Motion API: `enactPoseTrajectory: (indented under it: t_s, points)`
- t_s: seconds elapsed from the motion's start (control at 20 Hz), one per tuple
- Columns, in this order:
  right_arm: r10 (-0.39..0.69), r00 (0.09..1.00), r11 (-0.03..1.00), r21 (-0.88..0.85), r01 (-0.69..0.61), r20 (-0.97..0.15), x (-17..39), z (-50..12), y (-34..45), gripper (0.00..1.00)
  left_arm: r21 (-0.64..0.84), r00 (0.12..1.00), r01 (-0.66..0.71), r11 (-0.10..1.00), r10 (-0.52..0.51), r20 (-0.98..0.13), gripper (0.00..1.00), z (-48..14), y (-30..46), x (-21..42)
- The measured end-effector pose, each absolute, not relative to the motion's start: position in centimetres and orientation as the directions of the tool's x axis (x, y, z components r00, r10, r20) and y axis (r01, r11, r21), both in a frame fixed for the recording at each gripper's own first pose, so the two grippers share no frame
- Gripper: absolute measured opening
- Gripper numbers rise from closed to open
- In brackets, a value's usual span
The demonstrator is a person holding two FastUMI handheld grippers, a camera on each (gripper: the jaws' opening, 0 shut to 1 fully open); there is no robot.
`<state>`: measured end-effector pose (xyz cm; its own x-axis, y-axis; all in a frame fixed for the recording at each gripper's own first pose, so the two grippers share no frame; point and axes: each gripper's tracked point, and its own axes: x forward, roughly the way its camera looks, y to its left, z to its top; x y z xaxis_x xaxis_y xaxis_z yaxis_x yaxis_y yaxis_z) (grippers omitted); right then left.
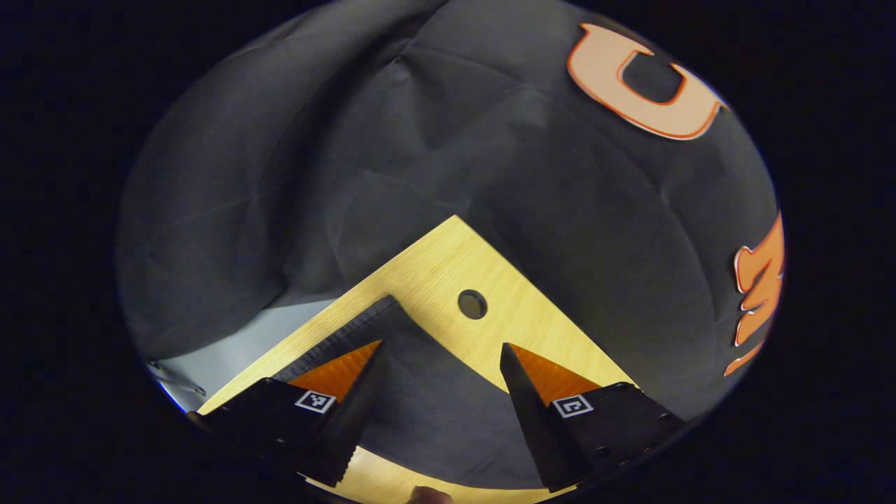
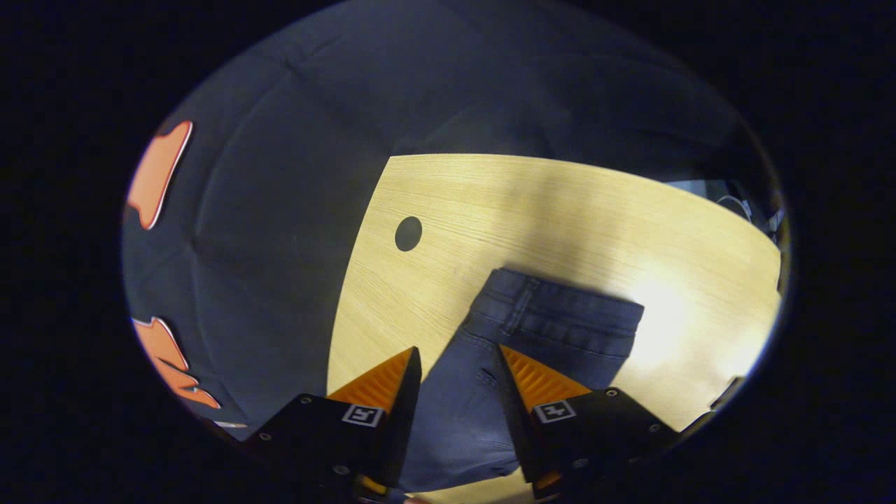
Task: Grasp the waist and the cuffs of the jeans and fold them to make the two legs overlap; first hold the waist and fold one-third of the jeans toward the cuffs, then hold the cuffs and fold the remaining one-third in the same direction to finish folding.
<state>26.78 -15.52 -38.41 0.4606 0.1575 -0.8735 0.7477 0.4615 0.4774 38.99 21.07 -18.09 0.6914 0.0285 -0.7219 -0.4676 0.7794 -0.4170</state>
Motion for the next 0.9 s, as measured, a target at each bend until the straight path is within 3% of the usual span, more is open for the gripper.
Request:
enactPoseTrajectory:
  t_s: [0.05, 0.1, 0.2, 0.4, 0.9]
  points:
    - [0.145, 0.456, 0.494, 0.464, 0.736, -0.878, 26.2, -38.3, -15.6, 0.60, -0.407, 0.710, -0.438, 0.802, 0.030, -0.704, 0.97, -17.3, 20.7, 38.9]
    - [0.126, 0.456, 0.526, 0.450, 0.722, -0.881, 25.4, -38.0, -15.9, 0.78, -0.394, 0.727, -0.405, 0.825, 0.030, -0.686, 0.97, -16.4, 20.0, 38.7]
    - [0.087, 0.447, 0.587, 0.408, 0.700, -0.890, 23.7, -38.1, -16.6, 0.88, -0.364, 0.767, -0.334, 0.870, 0.026, -0.641, 0.97, -14.1, 18.7, 38.2]
    - [0.047, 0.393, 0.651, 0.327, 0.685, -0.918, 20.0, -40.1, -17.1, 0.96, -0.272, 0.883, -0.174, 0.946, 0.028, -0.469, 0.96, -8.4, 16.0, 37.1]
    - [0.044, 0.353, 0.685, 0.286, 0.670, -0.934, 16.5, -43.8, -15.6, 0.97, -0.080, 0.992, -0.059, 0.995, 0.049, -0.119, 0.95, 3.8, 10.4, 30.3]
